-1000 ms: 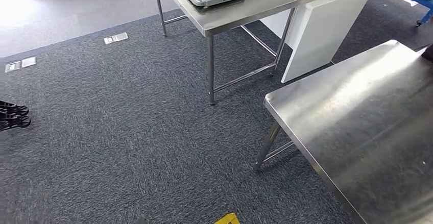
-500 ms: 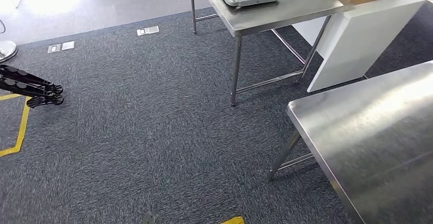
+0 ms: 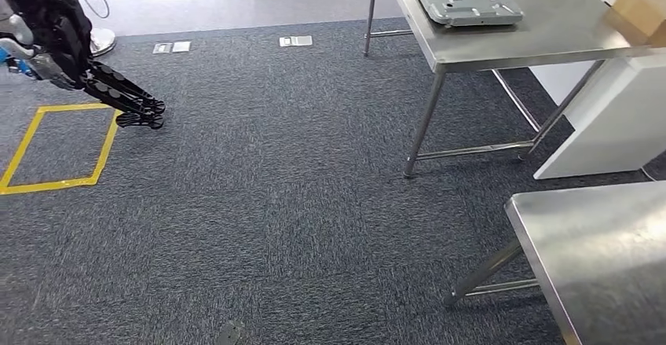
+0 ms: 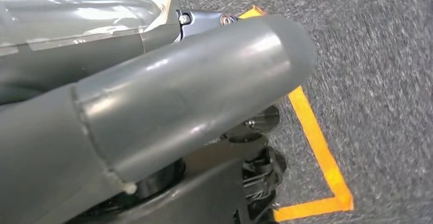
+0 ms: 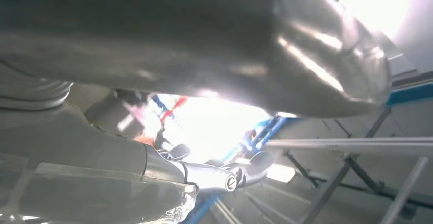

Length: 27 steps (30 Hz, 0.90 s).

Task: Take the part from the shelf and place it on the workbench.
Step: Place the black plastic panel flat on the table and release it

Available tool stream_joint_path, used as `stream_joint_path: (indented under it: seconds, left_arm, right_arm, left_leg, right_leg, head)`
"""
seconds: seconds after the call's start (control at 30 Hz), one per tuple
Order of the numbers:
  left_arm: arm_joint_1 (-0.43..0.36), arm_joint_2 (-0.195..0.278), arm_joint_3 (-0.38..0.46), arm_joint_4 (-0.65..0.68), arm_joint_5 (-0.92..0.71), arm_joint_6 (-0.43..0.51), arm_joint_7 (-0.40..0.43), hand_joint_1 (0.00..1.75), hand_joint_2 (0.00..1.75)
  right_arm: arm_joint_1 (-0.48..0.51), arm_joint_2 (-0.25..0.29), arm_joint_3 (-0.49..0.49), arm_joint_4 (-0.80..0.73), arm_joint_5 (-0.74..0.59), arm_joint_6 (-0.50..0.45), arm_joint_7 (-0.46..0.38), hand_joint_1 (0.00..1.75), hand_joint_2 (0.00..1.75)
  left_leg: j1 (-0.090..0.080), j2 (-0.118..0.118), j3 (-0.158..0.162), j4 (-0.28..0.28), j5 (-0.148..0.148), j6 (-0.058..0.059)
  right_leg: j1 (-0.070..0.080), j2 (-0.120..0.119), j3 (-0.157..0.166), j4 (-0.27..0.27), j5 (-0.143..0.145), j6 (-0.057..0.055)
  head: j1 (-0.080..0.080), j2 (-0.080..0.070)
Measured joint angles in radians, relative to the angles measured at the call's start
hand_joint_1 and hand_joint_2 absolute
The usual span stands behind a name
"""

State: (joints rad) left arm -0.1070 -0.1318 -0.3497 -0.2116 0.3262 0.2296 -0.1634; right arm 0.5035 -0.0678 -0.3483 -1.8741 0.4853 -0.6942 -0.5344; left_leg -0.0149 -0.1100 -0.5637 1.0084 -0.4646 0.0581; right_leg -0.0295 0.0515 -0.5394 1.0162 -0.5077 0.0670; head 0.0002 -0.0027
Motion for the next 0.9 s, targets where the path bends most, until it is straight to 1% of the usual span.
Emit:
stream_joint_path:
  seconds: [0.03, 0.07, 0.1, 0.13, 0.17, 0.2, 0.23, 0.27, 0.3, 0.33, 0.37, 0.4, 0.43, 0.47, 0.5, 0.53, 0.57, 0.6, 0.63, 0.67, 0.7, 0.73, 0.77, 0.8, 0.83, 0.87, 0.9]
  left_arm:
    - [-0.001, 0.0, 0.0, 0.0, -0.001, -0.002, 0.003, 0.0, 0.0]
    - [0.0, 0.001, -0.001, 0.0, -0.002, -0.005, 0.005, 0.0, 0.0]
    - [0.002, 0.002, -0.001, 0.0, -0.001, -0.008, 0.006, 0.0, 0.0]
    - [0.004, 0.003, -0.001, 0.0, 0.001, -0.01, 0.004, 0.0, 0.0]
    - [0.006, 0.004, -0.001, 0.0, 0.003, -0.013, 0.001, 0.0, 0.0]
    - [0.007, 0.006, 0.0, 0.0, 0.007, -0.016, -0.005, 0.0, 0.0]
    - [0.008, 0.007, 0.0, 0.0, 0.01, -0.019, -0.013, 0.0, 0.0]
    - [0.01, 0.008, 0.0, 0.0, 0.015, -0.022, -0.024, 0.0, 0.0]
    - [0.014, 0.01, 0.0, 0.0, 0.021, -0.024, -0.037, 0.0, 0.0]
    - [0.021, 0.013, 0.0, 0.0, 0.03, -0.028, -0.053, 0.0, 0.0]
    - [0.03, 0.019, 0.002, 0.001, 0.044, -0.034, -0.069, 0.0, 0.0]
    - [0.039, 0.026, 0.006, 0.002, 0.059, -0.044, -0.084, 0.0, 0.0]
    - [0.049, 0.035, 0.011, 0.004, 0.075, -0.056, -0.097, 0.0, 0.0]
    - [0.056, 0.045, 0.018, 0.006, 0.091, -0.07, -0.106, 0.0, 0.0]
    - [0.061, 0.055, 0.025, 0.008, 0.105, -0.082, -0.11, 0.0, 0.0]
    - [0.065, 0.066, 0.033, 0.011, 0.118, -0.092, -0.112, 0.0, 0.0]
    - [0.068, 0.076, 0.04, 0.014, 0.128, -0.098, -0.111, 0.0, 0.0]
    - [0.072, 0.086, 0.047, 0.017, 0.136, -0.103, -0.11, 0.0, 0.0]
    - [0.077, 0.094, 0.054, 0.019, 0.143, -0.106, -0.108, 0.0, 0.0]
    - [0.08, 0.101, 0.06, 0.022, 0.148, -0.107, -0.106, 0.0, 0.0]
    - [0.082, 0.107, 0.066, 0.023, 0.152, -0.106, -0.104, 0.0, 0.0]
    - [0.082, 0.111, 0.071, 0.024, 0.155, -0.103, -0.102, 0.0, 0.0]
    - [0.082, 0.113, 0.076, 0.026, 0.157, -0.099, -0.101, 0.0, 0.0]
    - [0.084, 0.114, 0.079, 0.027, 0.159, -0.096, -0.1, 0.0, 0.0]
    - [0.086, 0.114, 0.082, 0.028, 0.16, -0.092, -0.1, 0.0, 0.0]
    - [0.089, 0.114, 0.083, 0.029, 0.162, -0.086, -0.1, 0.0, 0.0]
    - [0.091, 0.113, 0.084, 0.03, 0.164, -0.081, -0.101, 0.0, 0.0]
  right_arm:
    - [-0.012, 0.007, 0.009, 0.0, 0.017, 0.003, 0.012, 0.0, 0.0]
    - [-0.023, 0.012, 0.017, 0.0, 0.031, 0.006, 0.025, 0.0, 0.0]
    - [-0.033, 0.015, 0.025, 0.0, 0.041, 0.008, 0.034, 0.0, 0.0]
    - [-0.041, 0.018, 0.031, 0.0, 0.048, 0.009, 0.04, 0.0, 0.0]
    - [-0.046, 0.02, 0.037, 0.0, 0.053, 0.009, 0.044, 0.0, 0.0]
    - [-0.048, 0.022, 0.043, 0.0, 0.057, 0.007, 0.046, 0.0, 0.0]
    - [-0.048, 0.024, 0.048, 0.0, 0.06, 0.006, 0.047, 0.0, 0.0]
    - [-0.048, 0.026, 0.054, 0.0, 0.063, 0.005, 0.048, 0.0, 0.0]
    - [-0.048, 0.027, 0.062, 0.0, 0.068, 0.004, 0.05, 0.0, 0.0]
    - [-0.049, 0.029, 0.072, 0.0, 0.072, 0.004, 0.051, 0.0, 0.0]
    - [-0.052, 0.029, 0.088, 0.001, 0.078, 0.004, 0.053, 0.0, 0.0]
    - [-0.056, 0.027, 0.11, 0.005, 0.086, 0.004, 0.056, 0.0, 0.0]
    - [-0.066, 0.025, 0.138, 0.012, 0.097, 0.004, 0.061, 0.0, 0.0]
    - [-0.08, 0.024, 0.171, 0.025, 0.11, 0.004, 0.067, 0.0, 0.0]
    - [-0.099, 0.023, 0.206, 0.044, 0.126, 0.004, 0.074, 0.0, 0.0]
    - [-0.124, 0.024, 0.242, 0.069, 0.145, 0.004, 0.083, 0.0, 0.0]
    - [-0.151, 0.028, 0.276, 0.096, 0.162, 0.004, 0.093, 0.0, 0.0]
    - [-0.178, 0.033, 0.31, 0.124, 0.182, 0.004, 0.105, 0.0, 0.0]
    - [-0.203, 0.041, 0.344, 0.151, 0.2, 0.003, 0.119, 0.0, 0.0]
    - [-0.223, 0.049, 0.373, 0.175, 0.217, 0.003, 0.132, 0.0, 0.0]
    - [-0.239, 0.055, 0.399, 0.196, 0.231, 0.003, 0.148, 0.0, 0.0]
    - [-0.25, 0.06, 0.421, 0.213, 0.241, 0.003, 0.163, 0.0, 0.0]
    - [-0.258, 0.065, 0.441, 0.229, 0.249, 0.003, 0.178, 0.0, 0.0]
    - [-0.266, 0.068, 0.459, 0.242, 0.255, 0.003, 0.19, 0.0, 0.0]
    - [-0.274, 0.072, 0.475, 0.252, 0.258, 0.003, 0.198, 0.0, 0.0]
    - [-0.281, 0.075, 0.489, 0.26, 0.261, 0.003, 0.204, 0.0, 0.0]
    - [-0.288, 0.077, 0.499, 0.266, 0.262, 0.004, 0.207, 0.0, 0.0]
  left_leg:
    - [-0.001, -0.009, -0.003, 0.001, 0.0, -0.006]
    - [-0.002, -0.017, -0.005, 0.0, 0.0, -0.012]
    - [0.0, -0.02, -0.008, 0.002, 0.0, -0.016]
    - [0.0, -0.007, -0.013, 0.012, -0.007, -0.021]
    - [0.001, 0.017, -0.026, 0.038, -0.024, -0.026]
    - [0.003, 0.048, -0.047, 0.083, -0.051, -0.03]
    - [0.004, 0.077, -0.079, 0.147, -0.086, -0.035]
    - [0.008, 0.091, -0.114, 0.216, -0.116, -0.04]
    - [0.012, 0.097, -0.142, 0.271, -0.134, -0.043]
    - [0.016, 0.102, -0.156, 0.294, -0.134, -0.046]
    - [0.018, 0.108, -0.149, 0.277, -0.115, -0.048]
    - [0.02, 0.119, -0.121, 0.222, -0.083, -0.048]
    - [0.019, 0.147, -0.082, 0.148, -0.05, -0.046]
    - [0.016, 0.172, -0.048, 0.083, -0.027, -0.043]
    - [0.013, 0.19, -0.026, 0.037, -0.013, -0.039]
    - [0.009, 0.2, -0.017, 0.016, -0.01, -0.035]
    - [0.006, 0.188, -0.02, 0.014, -0.01, -0.031]
    - [0.006, 0.174, -0.019, 0.009, -0.006, -0.025]
    - [0.007, 0.162, -0.017, 0.002, -0.001, -0.018]
    - [0.009, 0.148, -0.014, -0.005, 0.006, -0.011]
    - [0.013, 0.134, -0.012, -0.012, 0.012, -0.004]
    - [0.014, 0.119, -0.012, -0.015, 0.016, -0.001]
    - [0.015, 0.101, -0.014, -0.015, 0.018, 0.002]
    - [0.015, 0.084, -0.015, -0.015, 0.018, 0.001]
    - [0.015, 0.066, -0.015, -0.014, 0.019, 0.0]
    - [0.016, 0.049, -0.015, -0.013, 0.019, -0.001]
    - [0.018, 0.033, -0.014, -0.011, 0.019, -0.004]
  right_leg:
    - [0.003, 0.003, 0.005, -0.012, 0.003, -0.01]
    - [0.006, -0.007, 0.007, -0.014, 0.005, -0.021]
    - [0.003, -0.017, 0.01, -0.015, 0.006, -0.03]
    - [0.001, -0.027, 0.013, -0.017, 0.008, -0.038]
    - [-0.001, -0.039, 0.015, -0.018, 0.01, -0.048]
    - [-0.001, -0.051, 0.017, -0.02, 0.01, -0.056]
    - [0.003, -0.064, 0.017, -0.02, 0.008, -0.063]
    - [0.007, -0.078, 0.018, -0.019, 0.007, -0.068]
    - [0.009, -0.092, 0.018, -0.019, 0.005, -0.071]
    - [0.011, -0.105, 0.018, -0.019, 0.003, -0.073]
    - [0.012, -0.117, 0.02, -0.019, 0.001, -0.074]
    - [0.012, -0.128, 0.022, -0.019, -0.001, -0.074]
    - [0.013, -0.137, 0.025, -0.019, -0.004, -0.073]
    - [0.018, -0.144, 0.028, -0.018, -0.007, -0.069]
    - [0.022, -0.151, 0.031, -0.018, -0.009, -0.065]
    - [0.026, -0.159, 0.033, -0.018, -0.011, -0.061]
    - [0.029, -0.169, 0.034, -0.019, -0.012, -0.057]
    - [0.03, -0.178, 0.036, -0.021, -0.013, -0.052]
    - [0.029, -0.173, 0.035, -0.017, -0.018, -0.048]
    - [0.027, -0.153, 0.029, 0.001, -0.03, -0.046]
    - [0.024, -0.124, 0.014, 0.039, -0.052, -0.047]
    - [0.019, -0.093, -0.012, 0.097, -0.079, -0.05]
    - [0.016, -0.072, -0.045, 0.166, -0.108, -0.053]
    - [0.014, -0.063, -0.075, 0.227, -0.129, -0.051]
    - [0.012, -0.059, -0.094, 0.261, -0.135, -0.045]
    - [0.009, -0.057, -0.096, 0.257, -0.124, -0.035]
    - [0.004, -0.052, -0.079, 0.215, -0.097, -0.023]
  head:
    - [0.0, 0.0]
    - [-0.001, 0.0]
    - [-0.001, 0.0]
    - [-0.002, 0.0]
    - [-0.004, 0.0]
    - [-0.007, 0.0]
    - [-0.009, 0.0]
    - [-0.011, 0.0]
    - [-0.011, 0.0]
    - [-0.011, 0.0]
    - [-0.011, 0.0]
    - [-0.012, 0.0]
    - [-0.012, 0.0]
    - [-0.012, 0.0]
    - [-0.011, 0.0]
    - [-0.01, 0.0]
    - [-0.01, 0.0]
    - [-0.01, 0.0]
    - [-0.01, 0.0]
    - [-0.01, 0.0]
    - [-0.009, 0.0]
    - [-0.008, 0.0]
    - [-0.007, 0.0]
    - [-0.006, 0.0]
    - [-0.006, 0.0]
    - [-0.005, 0.0]
    - [-0.006, 0.0]
